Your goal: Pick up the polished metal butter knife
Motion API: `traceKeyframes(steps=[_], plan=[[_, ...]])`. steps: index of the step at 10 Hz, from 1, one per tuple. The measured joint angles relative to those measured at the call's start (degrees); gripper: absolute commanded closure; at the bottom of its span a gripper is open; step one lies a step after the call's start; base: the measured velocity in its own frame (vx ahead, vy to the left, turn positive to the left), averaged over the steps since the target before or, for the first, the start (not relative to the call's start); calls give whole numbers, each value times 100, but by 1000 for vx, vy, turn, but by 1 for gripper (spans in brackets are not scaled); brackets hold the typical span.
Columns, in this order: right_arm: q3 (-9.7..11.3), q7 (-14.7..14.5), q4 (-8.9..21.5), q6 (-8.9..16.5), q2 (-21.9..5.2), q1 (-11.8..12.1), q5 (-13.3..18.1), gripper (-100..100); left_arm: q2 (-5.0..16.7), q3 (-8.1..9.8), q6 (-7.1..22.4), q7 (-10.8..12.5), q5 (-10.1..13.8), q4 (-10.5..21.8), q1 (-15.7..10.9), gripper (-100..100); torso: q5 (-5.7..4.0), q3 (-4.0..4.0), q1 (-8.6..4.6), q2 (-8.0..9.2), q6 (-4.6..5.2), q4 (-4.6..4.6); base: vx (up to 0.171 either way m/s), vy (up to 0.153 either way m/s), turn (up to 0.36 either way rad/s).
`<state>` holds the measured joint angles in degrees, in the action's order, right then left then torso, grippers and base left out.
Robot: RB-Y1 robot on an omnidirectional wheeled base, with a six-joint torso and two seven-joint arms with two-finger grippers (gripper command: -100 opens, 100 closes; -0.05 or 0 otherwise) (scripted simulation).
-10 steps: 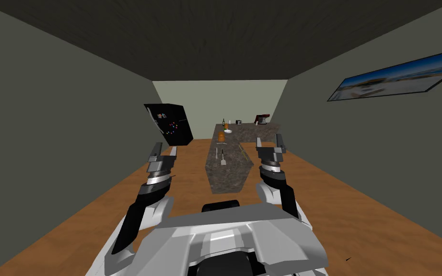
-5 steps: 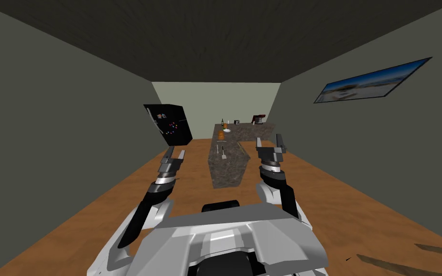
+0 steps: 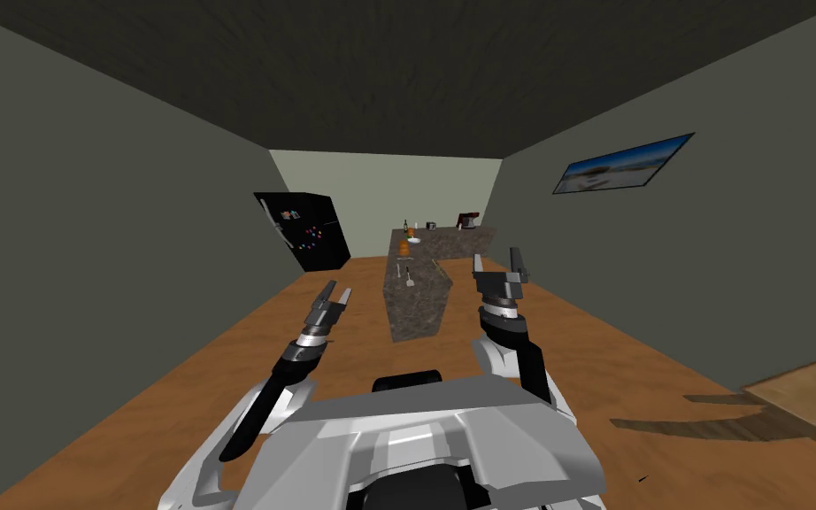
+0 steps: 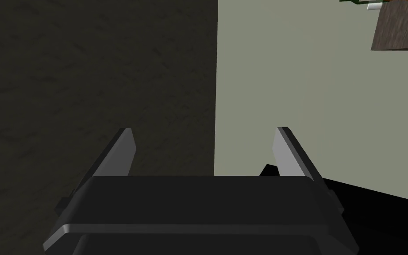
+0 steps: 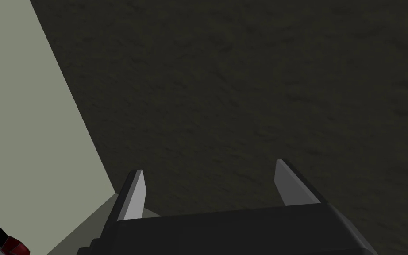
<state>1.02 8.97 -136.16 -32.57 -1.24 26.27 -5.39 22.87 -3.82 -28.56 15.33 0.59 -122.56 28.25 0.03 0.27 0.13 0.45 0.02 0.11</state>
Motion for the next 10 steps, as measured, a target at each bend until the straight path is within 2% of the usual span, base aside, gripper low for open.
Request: traceKeyframes(steps=[3, 4, 5, 6, 10], plan=[[0, 0, 0, 0, 0, 1, 0, 0, 312, -151, -198, 389, -149, 419, 53, -100, -3, -9, -13, -17, -2, -3, -82, -19, -147], [0, 0, 0, 0, 0, 0, 0, 0, 488, -199, -237, 550, -211, 618, 41, -100, -2, -12, -11, -20, 1, -4, -62, -3, -105], [0, 0, 0, 0, 0, 1, 0, 0, 564, -247, -253, 674, -258, 724, 39, -100, -2, -13, -7, -24, -2, -5, -66, -2, -223], [0, 0, 0, 0, 0, 1, 0, 0, 718, -324, -232, 811, -351, 748, 147, -100, -2, -13, -6, -22, 0, -5, -58, -7, -96], [0, 0, 0, 0, 0, 1, 0, 0, 1245, -518, -467, 1383, -615, 1370, 168, -100, -4, -17, -16, -30, 1, -6, -49, -31, -171]])
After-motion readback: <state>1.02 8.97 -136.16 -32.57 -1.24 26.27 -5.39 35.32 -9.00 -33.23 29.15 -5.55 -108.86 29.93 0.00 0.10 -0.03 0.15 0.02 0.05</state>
